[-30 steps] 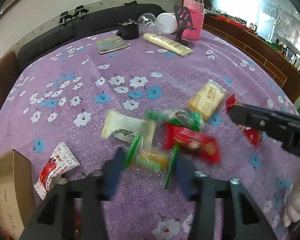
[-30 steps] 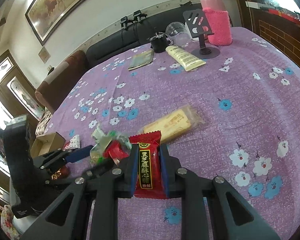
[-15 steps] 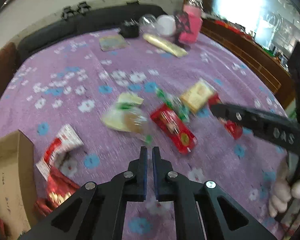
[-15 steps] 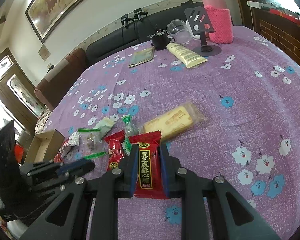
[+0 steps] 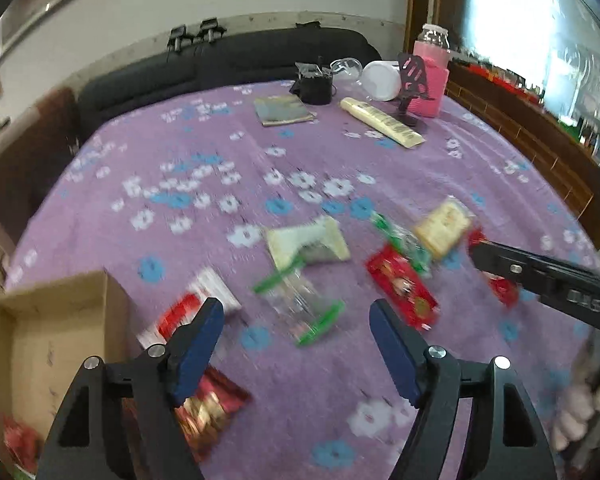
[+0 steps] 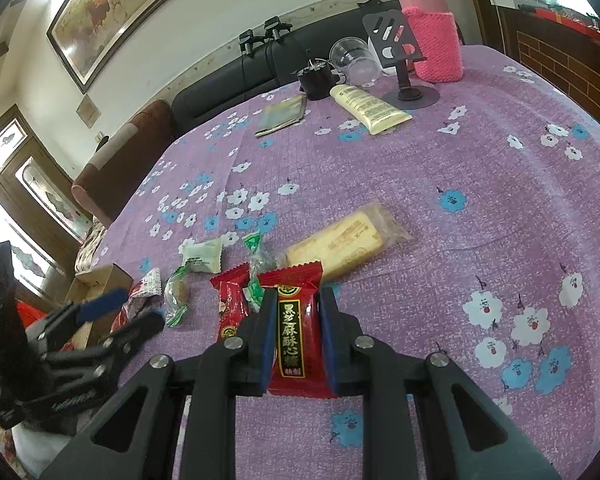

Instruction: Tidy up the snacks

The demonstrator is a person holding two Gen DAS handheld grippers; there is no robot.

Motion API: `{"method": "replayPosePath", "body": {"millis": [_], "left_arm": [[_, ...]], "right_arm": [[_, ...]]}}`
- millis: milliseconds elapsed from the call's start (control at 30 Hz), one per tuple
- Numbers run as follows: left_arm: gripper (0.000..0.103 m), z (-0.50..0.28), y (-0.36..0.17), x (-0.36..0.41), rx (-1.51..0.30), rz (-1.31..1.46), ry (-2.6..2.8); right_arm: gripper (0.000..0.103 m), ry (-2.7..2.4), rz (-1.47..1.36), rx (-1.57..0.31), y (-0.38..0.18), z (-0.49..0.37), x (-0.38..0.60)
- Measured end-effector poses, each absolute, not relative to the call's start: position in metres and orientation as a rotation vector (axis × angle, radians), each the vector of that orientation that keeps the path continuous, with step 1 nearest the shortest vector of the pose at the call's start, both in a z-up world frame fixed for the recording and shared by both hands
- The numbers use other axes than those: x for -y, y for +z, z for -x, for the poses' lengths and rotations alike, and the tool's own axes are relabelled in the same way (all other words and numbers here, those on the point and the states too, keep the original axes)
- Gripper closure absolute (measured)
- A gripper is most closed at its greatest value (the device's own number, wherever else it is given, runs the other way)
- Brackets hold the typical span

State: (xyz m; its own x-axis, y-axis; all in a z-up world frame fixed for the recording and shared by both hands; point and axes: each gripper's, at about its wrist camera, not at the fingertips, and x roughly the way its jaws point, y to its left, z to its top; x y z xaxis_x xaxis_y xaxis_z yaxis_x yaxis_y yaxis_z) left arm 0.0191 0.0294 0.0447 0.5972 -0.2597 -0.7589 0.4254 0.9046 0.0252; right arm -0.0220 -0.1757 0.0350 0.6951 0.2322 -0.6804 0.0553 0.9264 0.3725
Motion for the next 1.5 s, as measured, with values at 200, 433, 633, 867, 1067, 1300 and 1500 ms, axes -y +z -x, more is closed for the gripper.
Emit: {"method": "replayPosePath", "body": {"millis": [200,433,633,867,1067,1300,1500], "left_arm": [[0.035,-0.040,0.013,-0.012,-0.923,-0.273,-0.430],[0.070,-0.031,0.023,-0.028,-0.904,-0.180,-0.441],[0.086,-0.013,0.038,-0.035,-0.880,-0.132,-0.470],[0.086,0.002,0.050,-0.055,-0.883,-0.056,-0.485],[0.083,0.001,0.052,-0.079,-0.893,0.021,-0.463],[0.051,-0.013,0.052,-0.092,-0.902,0.116,-0.464],[0.046,-0.025,0.034,-0.044,-0.925,-0.066,-0.494]], "right_arm": [[0.084,0.106,-0.372,-0.802,0.034,0.022,0.173],[0.084,0.099,-0.367,-0.806,0.033,0.021,0.173],[0.084,0.107,-0.349,-0.794,0.035,0.023,0.169],[0.084,0.100,-0.355,-0.793,0.035,0.024,0.169],[0.084,0.103,-0.357,-0.794,0.035,0.024,0.169],[0.084,0.111,-0.364,-0.792,0.035,0.024,0.168],[0.084,0.124,-0.380,-0.796,0.035,0.024,0.170]]}}
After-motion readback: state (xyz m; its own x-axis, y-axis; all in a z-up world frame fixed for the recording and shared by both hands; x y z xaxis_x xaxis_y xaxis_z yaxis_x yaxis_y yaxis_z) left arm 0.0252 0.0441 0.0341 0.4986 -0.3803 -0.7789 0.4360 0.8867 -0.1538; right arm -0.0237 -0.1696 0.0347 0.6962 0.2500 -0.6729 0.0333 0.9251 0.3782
